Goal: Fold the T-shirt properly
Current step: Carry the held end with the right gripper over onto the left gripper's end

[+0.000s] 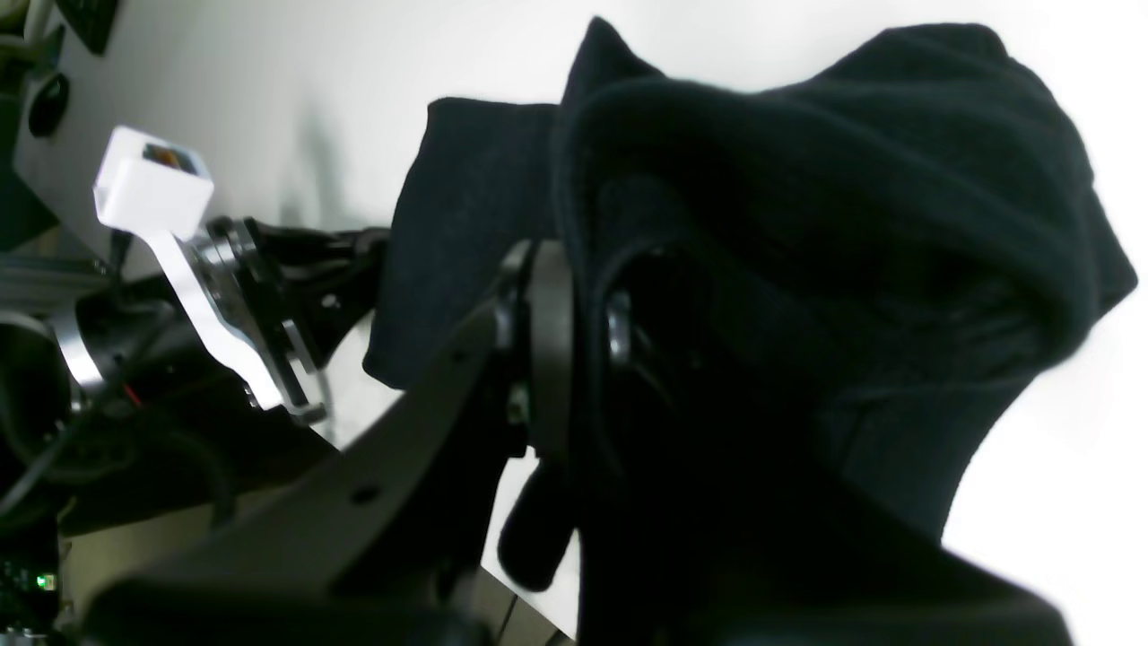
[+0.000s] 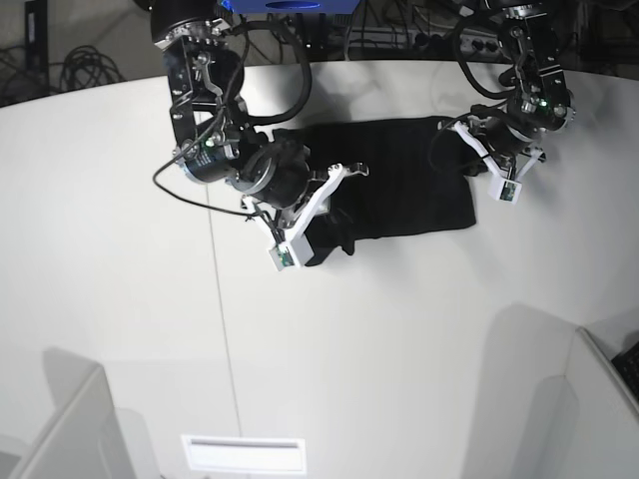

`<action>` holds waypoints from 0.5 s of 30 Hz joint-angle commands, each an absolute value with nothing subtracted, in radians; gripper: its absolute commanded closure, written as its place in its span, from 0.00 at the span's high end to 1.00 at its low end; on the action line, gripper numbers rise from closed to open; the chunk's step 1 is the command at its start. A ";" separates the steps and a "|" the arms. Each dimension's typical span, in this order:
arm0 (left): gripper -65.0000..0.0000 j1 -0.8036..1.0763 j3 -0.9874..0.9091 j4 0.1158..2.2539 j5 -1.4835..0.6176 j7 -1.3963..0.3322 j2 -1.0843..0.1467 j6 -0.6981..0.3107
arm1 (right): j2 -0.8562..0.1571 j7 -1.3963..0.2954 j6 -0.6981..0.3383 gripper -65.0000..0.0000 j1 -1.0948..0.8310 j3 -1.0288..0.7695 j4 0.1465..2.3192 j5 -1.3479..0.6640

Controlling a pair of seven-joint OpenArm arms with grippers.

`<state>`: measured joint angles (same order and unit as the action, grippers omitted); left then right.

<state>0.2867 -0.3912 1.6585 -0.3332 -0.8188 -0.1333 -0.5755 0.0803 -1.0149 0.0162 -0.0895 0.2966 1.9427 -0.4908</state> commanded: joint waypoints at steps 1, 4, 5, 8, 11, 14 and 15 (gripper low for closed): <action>0.00 0.289 -0.392 1.673 -0.331 -0.823 -0.139 -0.578 | 0.097 -0.993 0.012 0.00 -0.074 0.302 1.962 -0.513; 0.00 0.297 -0.392 1.673 -0.331 -0.823 -0.139 -0.578 | 0.097 -0.992 0.012 0.00 -0.074 0.352 1.962 -0.513; 0.00 0.298 -0.392 1.673 -0.331 -0.823 -0.139 -0.578 | 0.097 -0.984 0.013 0.00 -0.074 0.367 1.962 -0.513; 0.00 0.305 -0.392 1.675 -0.331 -0.823 -0.139 -0.578 | 0.097 -0.935 0.061 0.00 -0.074 0.421 1.959 -0.513; 0.00 0.305 -0.392 1.675 -0.331 -0.823 -0.139 -0.578 | 0.090 -0.912 0.116 0.00 -0.050 0.492 1.954 -0.513; 0.00 0.305 -0.392 1.675 -0.331 -0.823 -0.139 -0.578 | 0.088 -0.909 0.125 0.00 -0.030 0.538 1.954 -0.513; 0.00 0.305 -0.392 1.675 -0.331 -0.823 -0.139 -0.578 | 0.088 -0.909 0.125 0.00 -0.024 0.545 1.951 -0.513</action>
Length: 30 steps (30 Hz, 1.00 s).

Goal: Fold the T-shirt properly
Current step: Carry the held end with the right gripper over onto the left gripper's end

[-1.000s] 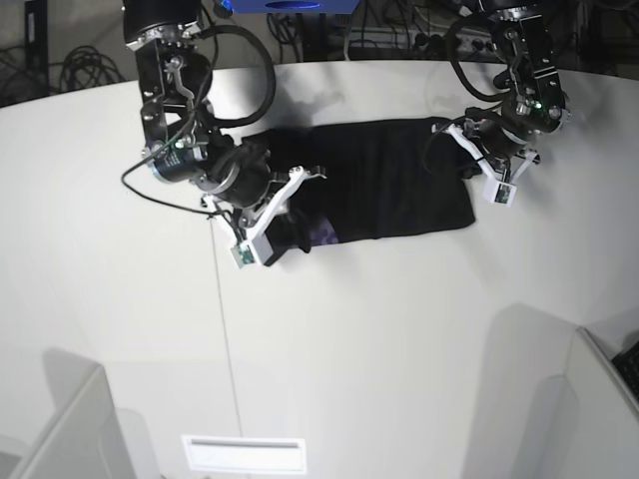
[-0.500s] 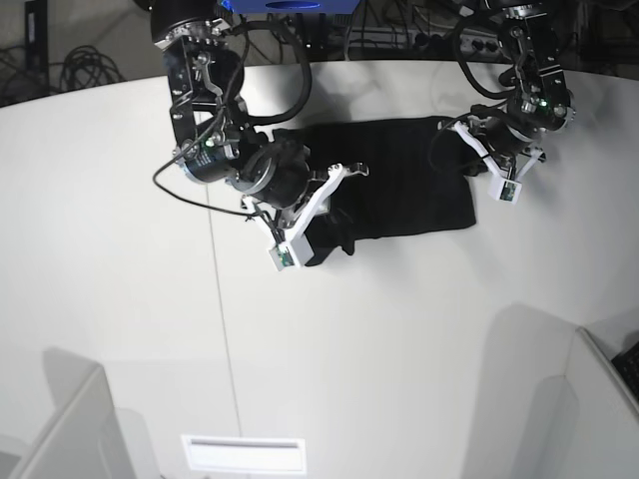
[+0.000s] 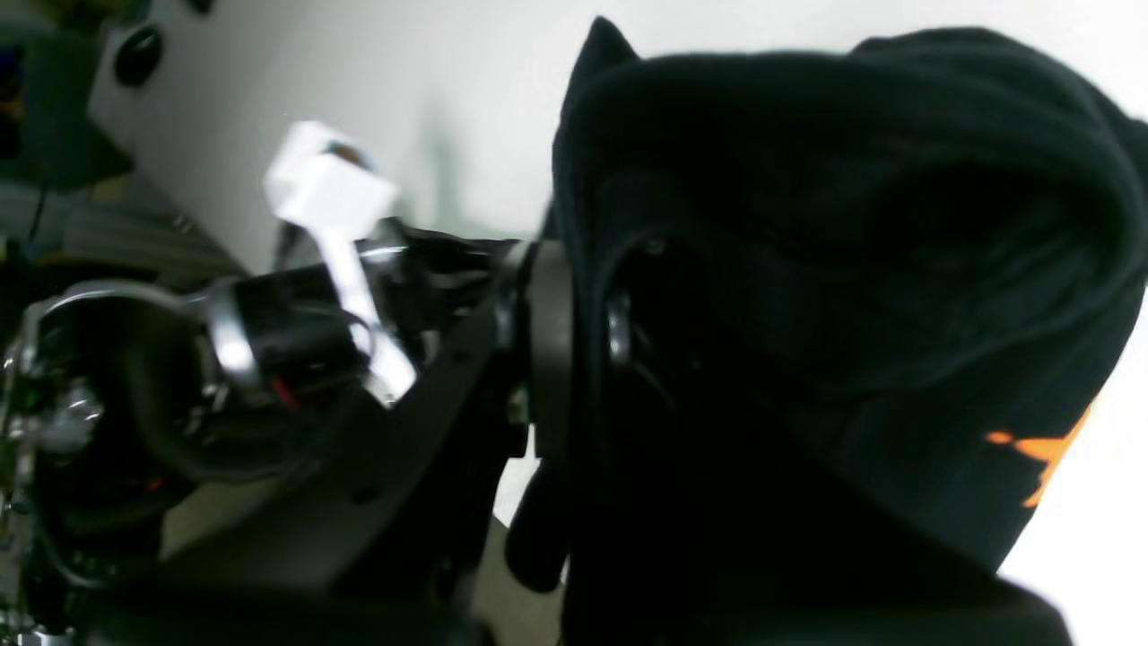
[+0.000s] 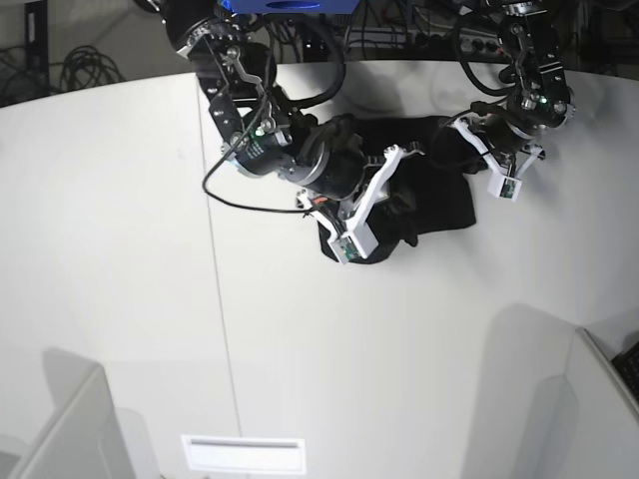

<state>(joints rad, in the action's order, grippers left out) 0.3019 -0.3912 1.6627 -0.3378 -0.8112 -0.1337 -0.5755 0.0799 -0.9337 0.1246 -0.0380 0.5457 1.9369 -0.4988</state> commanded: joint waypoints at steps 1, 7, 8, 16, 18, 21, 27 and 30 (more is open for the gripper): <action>0.00 0.305 -0.392 1.675 -0.331 -0.823 -0.139 -0.578 | 0.090 -0.909 0.125 0.00 -0.019 0.547 1.943 -0.513; 0.00 0.306 -0.390 1.675 -0.331 -0.823 -0.137 -0.578 | 0.096 -0.898 0.125 0.00 -0.005 0.555 1.896 -0.513; 0.00 0.306 -0.387 1.675 -0.331 -0.823 -0.136 -0.578 | 0.094 -0.886 0.125 0.00 -0.001 0.573 1.888 -0.513; 0.00 0.306 -0.381 1.675 -0.331 -0.823 -0.133 -0.578 | 0.096 -0.860 0.125 0.00 0.036 0.618 1.851 -0.513; 0.00 0.306 -0.381 1.675 -0.331 -0.823 -0.133 -0.578 | 0.097 -0.860 0.125 0.00 0.044 0.619 1.836 -0.513; 0.00 0.306 -0.381 1.675 -0.331 -0.823 -0.131 -0.578 | 0.097 -0.839 0.125 0.00 0.059 0.653 1.793 -0.513; 0.00 0.306 -0.380 1.675 -0.331 -0.823 -0.130 -0.578 | 0.096 -0.805 0.127 0.00 0.079 0.716 1.774 -0.513; 0.00 0.306 -0.378 1.675 -0.331 -0.823 -0.130 -0.578 | 0.097 -0.802 0.127 0.00 0.082 0.717 1.773 -0.513</action>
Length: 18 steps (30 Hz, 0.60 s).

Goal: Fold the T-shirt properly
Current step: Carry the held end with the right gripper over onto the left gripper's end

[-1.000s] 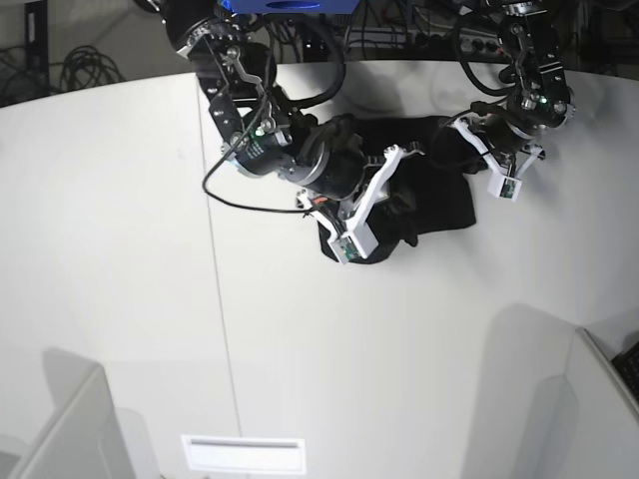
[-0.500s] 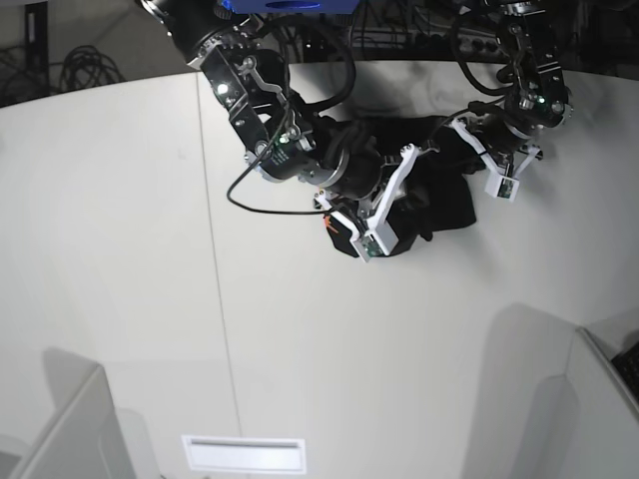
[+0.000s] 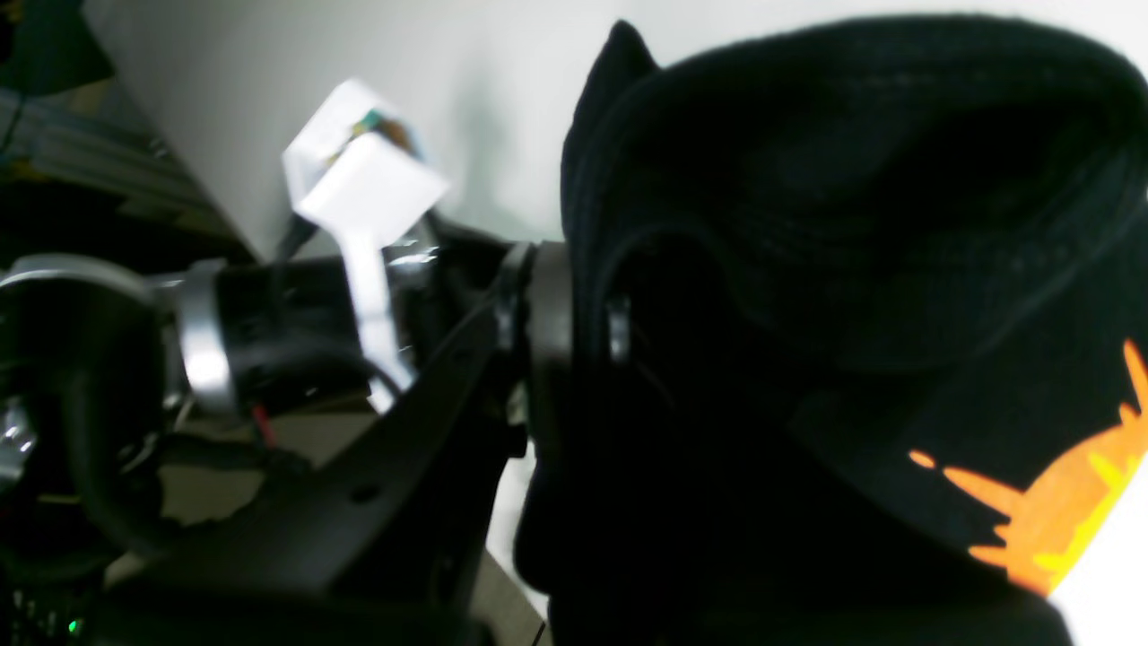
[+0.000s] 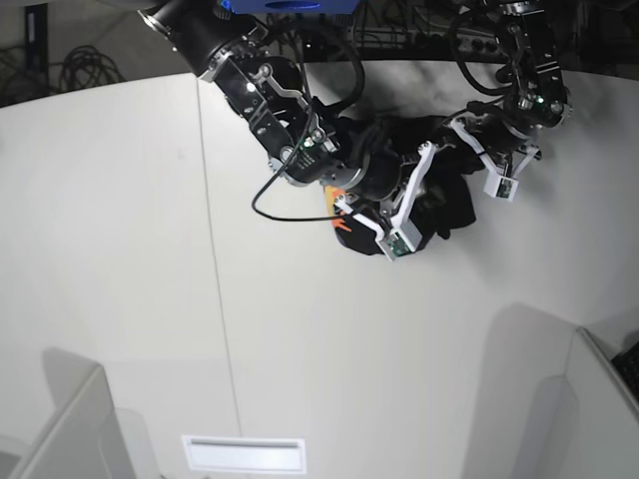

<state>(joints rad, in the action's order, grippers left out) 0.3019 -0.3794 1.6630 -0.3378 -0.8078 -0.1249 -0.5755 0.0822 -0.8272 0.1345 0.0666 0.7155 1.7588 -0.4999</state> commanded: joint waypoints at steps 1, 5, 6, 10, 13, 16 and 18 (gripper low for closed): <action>0.00 0.306 -0.378 1.675 -0.331 -0.823 -0.130 -0.578 | 0.097 -0.800 0.127 0.00 0.087 0.717 1.771 -0.513; 0.00 0.320 -0.386 1.684 -0.332 -0.823 -0.130 -0.578 | 0.107 -0.797 0.128 0.00 0.094 0.717 1.718 -0.513; 0.00 0.320 -0.386 1.689 -0.331 -0.823 -0.130 -0.578 | 0.110 -0.796 0.128 0.00 0.094 0.717 1.705 -0.513; 0.00 0.320 -0.390 1.687 -0.331 -0.823 -0.130 -0.578 | 0.114 -0.785 0.128 0.00 0.108 0.717 1.689 -0.513; 0.00 0.328 -0.390 1.687 -0.331 -0.823 -0.131 -0.578 | 0.120 -0.768 0.139 0.00 0.113 0.719 1.662 -0.513; 0.00 0.338 -0.392 1.689 -0.332 -0.823 -0.134 -0.578 | 0.122 -0.766 0.153 0.00 0.131 0.736 1.613 -0.513; 0.00 0.340 -0.394 1.687 -0.332 -0.823 -0.136 -0.578 | 0.122 -0.743 0.153 0.00 0.133 0.760 1.593 -0.513</action>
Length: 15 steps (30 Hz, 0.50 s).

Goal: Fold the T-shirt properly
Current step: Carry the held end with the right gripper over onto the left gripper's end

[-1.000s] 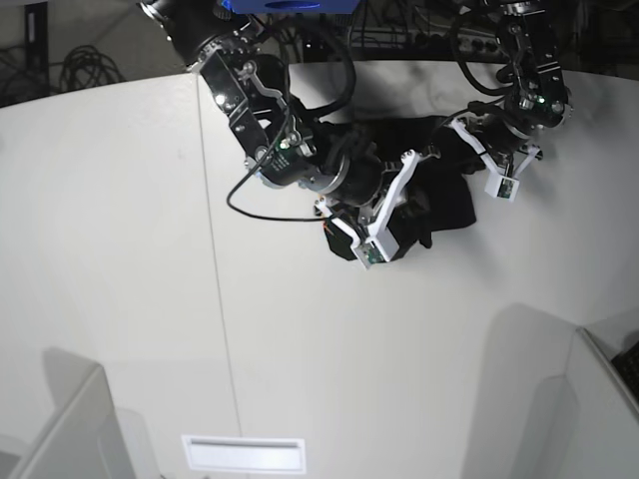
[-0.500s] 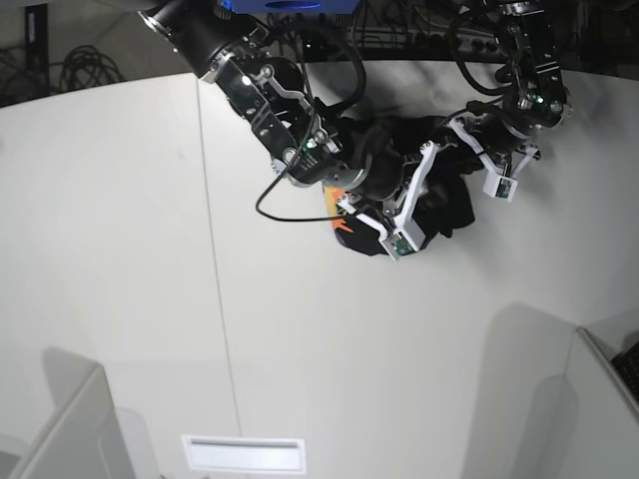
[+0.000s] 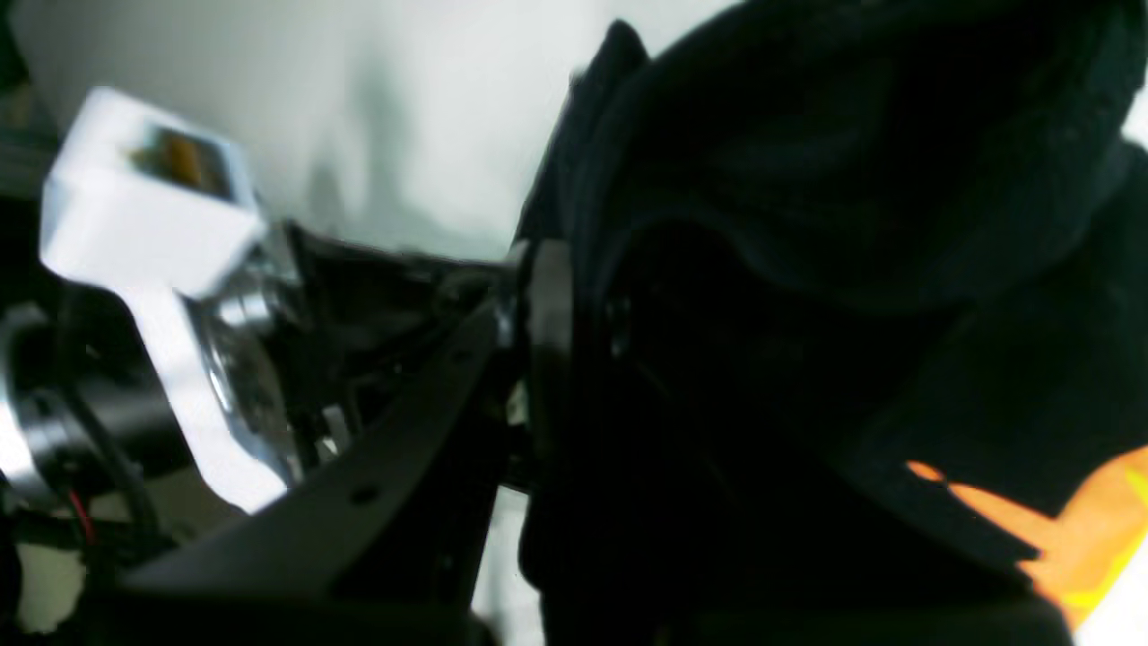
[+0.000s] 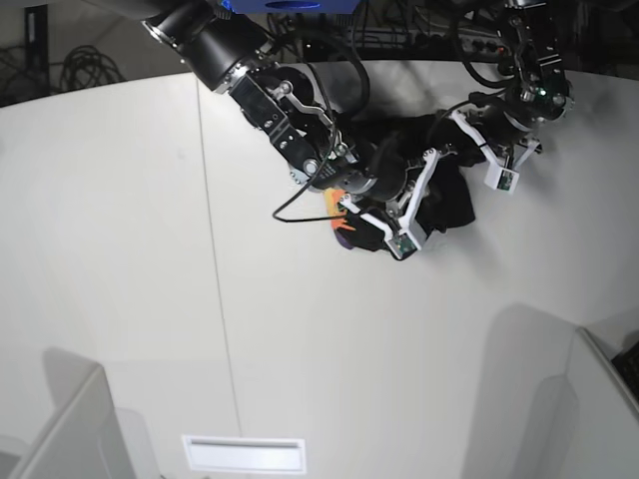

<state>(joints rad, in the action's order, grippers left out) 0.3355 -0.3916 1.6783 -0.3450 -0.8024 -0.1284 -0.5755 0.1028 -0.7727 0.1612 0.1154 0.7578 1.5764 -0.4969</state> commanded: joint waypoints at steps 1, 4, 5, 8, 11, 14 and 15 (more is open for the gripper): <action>0.00 0.341 -0.400 1.687 -0.332 -0.823 -0.136 -0.578 | 0.122 -0.731 0.154 0.00 0.133 0.769 1.592 -0.513; 0.00 0.355 -0.467 1.689 -0.338 -0.823 -0.133 -0.578 | 0.120 -0.722 0.157 0.00 0.133 0.791 1.590 -0.513; 0.00 0.360 -0.484 1.689 -0.338 -0.823 -0.133 -0.579 | 0.120 -0.720 0.157 0.00 0.133 0.789 1.590 -0.513; 0.00 0.378 -0.519 1.709 -0.338 -0.823 -0.136 -0.581 | 0.120 -0.720 0.157 0.00 0.133 0.792 1.592 -0.513; 0.00 0.424 -0.575 1.762 -0.340 -0.823 -0.137 -0.581 | 0.120 -0.720 0.157 0.00 0.133 0.796 1.592 -0.513; 0.00 0.456 -0.628 1.807 -0.340 -0.823 -0.137 -0.582 | 0.120 -0.720 0.157 0.00 0.133 0.796 1.592 -0.513; 0.00 0.463 -0.642 1.817 -0.340 -0.823 -0.137 -0.582 | 0.120 -0.720 0.157 0.00 0.133 0.796 1.592 -0.513</action>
<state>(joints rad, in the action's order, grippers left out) 0.4644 -0.6403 1.7962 -0.3222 -0.8417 -0.1280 -0.5758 0.1047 -0.7437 0.1612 0.1169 0.7959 1.5749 -0.5045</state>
